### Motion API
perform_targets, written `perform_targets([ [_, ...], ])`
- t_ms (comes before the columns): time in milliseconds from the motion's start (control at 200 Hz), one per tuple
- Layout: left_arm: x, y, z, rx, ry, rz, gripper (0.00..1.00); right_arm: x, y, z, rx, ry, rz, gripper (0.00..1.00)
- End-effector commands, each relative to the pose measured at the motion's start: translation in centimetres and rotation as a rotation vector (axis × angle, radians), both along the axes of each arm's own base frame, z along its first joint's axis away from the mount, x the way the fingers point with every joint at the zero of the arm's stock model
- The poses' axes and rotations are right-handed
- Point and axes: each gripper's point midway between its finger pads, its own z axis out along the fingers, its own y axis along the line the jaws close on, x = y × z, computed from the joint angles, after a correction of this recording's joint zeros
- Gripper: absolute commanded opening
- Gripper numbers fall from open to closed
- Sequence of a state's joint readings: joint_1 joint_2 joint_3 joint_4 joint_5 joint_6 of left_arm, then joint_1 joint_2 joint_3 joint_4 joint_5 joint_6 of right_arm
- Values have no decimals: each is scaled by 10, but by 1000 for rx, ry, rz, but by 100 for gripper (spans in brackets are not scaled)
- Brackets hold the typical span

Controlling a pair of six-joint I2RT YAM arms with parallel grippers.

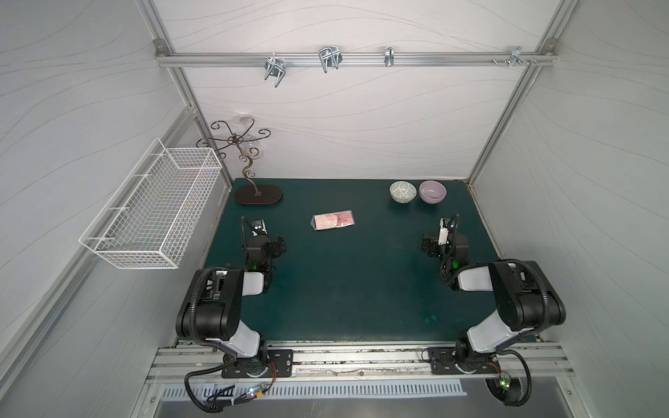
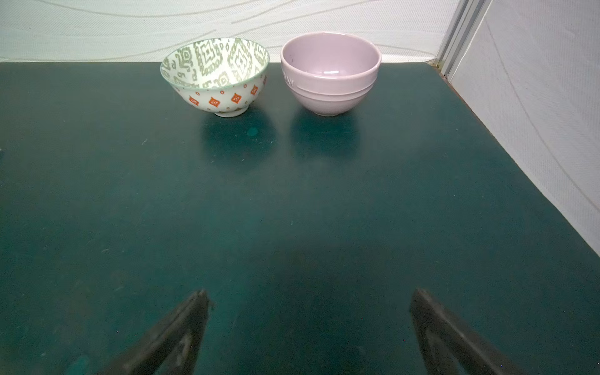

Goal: Open the ruler set and take out the ruler
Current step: Adjust the ruler set bag at the center of the board.

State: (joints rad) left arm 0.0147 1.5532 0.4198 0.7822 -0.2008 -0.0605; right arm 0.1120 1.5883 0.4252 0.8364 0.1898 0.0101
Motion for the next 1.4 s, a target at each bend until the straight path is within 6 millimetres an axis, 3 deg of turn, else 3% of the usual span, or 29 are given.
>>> perform_targets([
  [0,5,0,12,-5,-45,-4,99,1,3,5,-6,-19,4,99],
  [600,5,0,12,-2,-47,-2,99,2,-2,4,40,-8,10,99],
  [650,6,1,22,32,-65,13,99,1,0,7,24,-17,17,99],
  [700,7,-11,43,115,2,18,99,0,-1,24,-44,-44,-49,99],
  [760,8,-32,85,105,37,24,99,2,8,62,-138,-21,-91,99],
  [800,17,-61,107,8,5,-105,97,4,10,92,-25,-21,-159,99],
  [830,24,-78,118,-73,-22,-169,95,6,17,106,134,11,-140,99],
  [865,33,-90,122,-164,-7,-223,89,10,45,118,344,56,2,99],
  [925,50,-106,117,-281,126,-305,76,9,101,146,565,89,280,81],
  [990,66,-121,101,-270,296,-398,62,-3,149,164,608,142,458,74],
  [1090,81,-138,81,-297,433,-542,63,-37,203,176,527,150,665,74],
  [1246,91,-160,52,-281,647,-773,69,-84,231,180,495,131,814,77],
  [1396,105,-182,24,-272,796,-914,70,-120,223,176,499,101,844,78],
])
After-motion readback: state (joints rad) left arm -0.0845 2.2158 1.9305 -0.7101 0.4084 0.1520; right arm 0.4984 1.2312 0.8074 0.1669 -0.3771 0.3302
